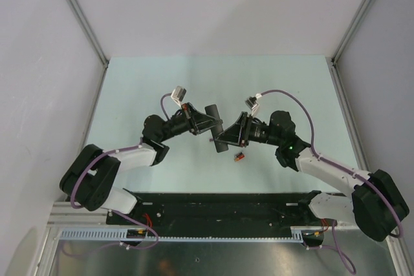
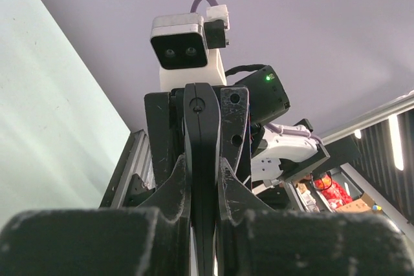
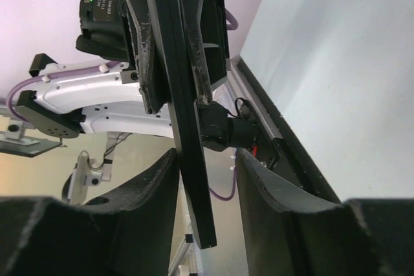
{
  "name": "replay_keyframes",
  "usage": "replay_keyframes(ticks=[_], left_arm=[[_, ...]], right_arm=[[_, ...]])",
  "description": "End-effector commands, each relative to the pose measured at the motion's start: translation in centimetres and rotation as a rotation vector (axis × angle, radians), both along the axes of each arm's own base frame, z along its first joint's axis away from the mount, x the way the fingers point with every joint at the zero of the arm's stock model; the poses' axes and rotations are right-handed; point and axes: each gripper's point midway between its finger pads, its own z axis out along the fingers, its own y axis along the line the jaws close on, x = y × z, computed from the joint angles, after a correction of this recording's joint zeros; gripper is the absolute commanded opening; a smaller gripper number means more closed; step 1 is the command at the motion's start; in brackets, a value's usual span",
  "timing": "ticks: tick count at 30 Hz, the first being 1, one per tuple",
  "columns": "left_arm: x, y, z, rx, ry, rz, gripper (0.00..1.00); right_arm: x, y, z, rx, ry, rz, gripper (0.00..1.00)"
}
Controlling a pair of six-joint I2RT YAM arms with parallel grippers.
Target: Load the batteries into the remote control
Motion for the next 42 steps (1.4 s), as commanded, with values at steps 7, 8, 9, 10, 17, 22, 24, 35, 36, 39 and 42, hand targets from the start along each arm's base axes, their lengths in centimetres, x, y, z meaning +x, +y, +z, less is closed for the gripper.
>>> replay_keyframes(ticks=[7,8,9,10,17,22,24,35,36,39,42], left_arm=[[0.3,0.2,1.8,-0.046,-0.04,0.014,0.0],[0.4,0.2,1.8,-0.048,-0.039,0.016,0.0],[0.5,0.3,1.9,-0.049,-0.037,0.019,0.0],[0.7,0.3,2.0,-0.052,-0.039,0.023,0.0],[1.6,0.5,2.3,-0.043,-0.027,0.038,0.0],[1.9,0.8,2.9,-0.04,-0.036,0.05,0.0],[2.1,0.8,2.9,-0.035,-0.032,0.054,0.0],[3.7,2.0,3.9,-0.03,-0.03,0.095,0.0],[4.0,2.2,4.2,-0.033,-0.037,0.102,0.0],[4.4,2.4,4.6,-0.032,-0.04,0.11,0.0],[4.6,2.4,4.7,-0.029,-0.037,0.112,0.0]], right_arm=[[-0.8,0.5,0.5,0.036,-0.012,0.068,0.34],[-0.8,0.4,0.3,0.029,-0.014,0.069,0.34],[-0.8,0.4,0.2,0.024,-0.012,0.069,0.34],[-0.9,0.4,-0.1,0.012,-0.003,0.071,0.33],[-1.3,0.1,-1.3,-0.036,-0.001,0.076,0.24],[-1.5,0.0,-2.0,-0.063,0.004,0.077,0.03],[-1.6,0.0,-2.0,-0.063,0.002,0.078,0.0],[-2.7,0.4,-2.8,-0.092,-0.007,0.11,0.03],[-2.8,0.4,-3.0,-0.098,0.0,0.116,0.03],[-3.1,0.5,-3.4,-0.112,-0.002,0.126,0.04],[-3.3,0.5,-3.6,-0.122,-0.003,0.129,0.05]])
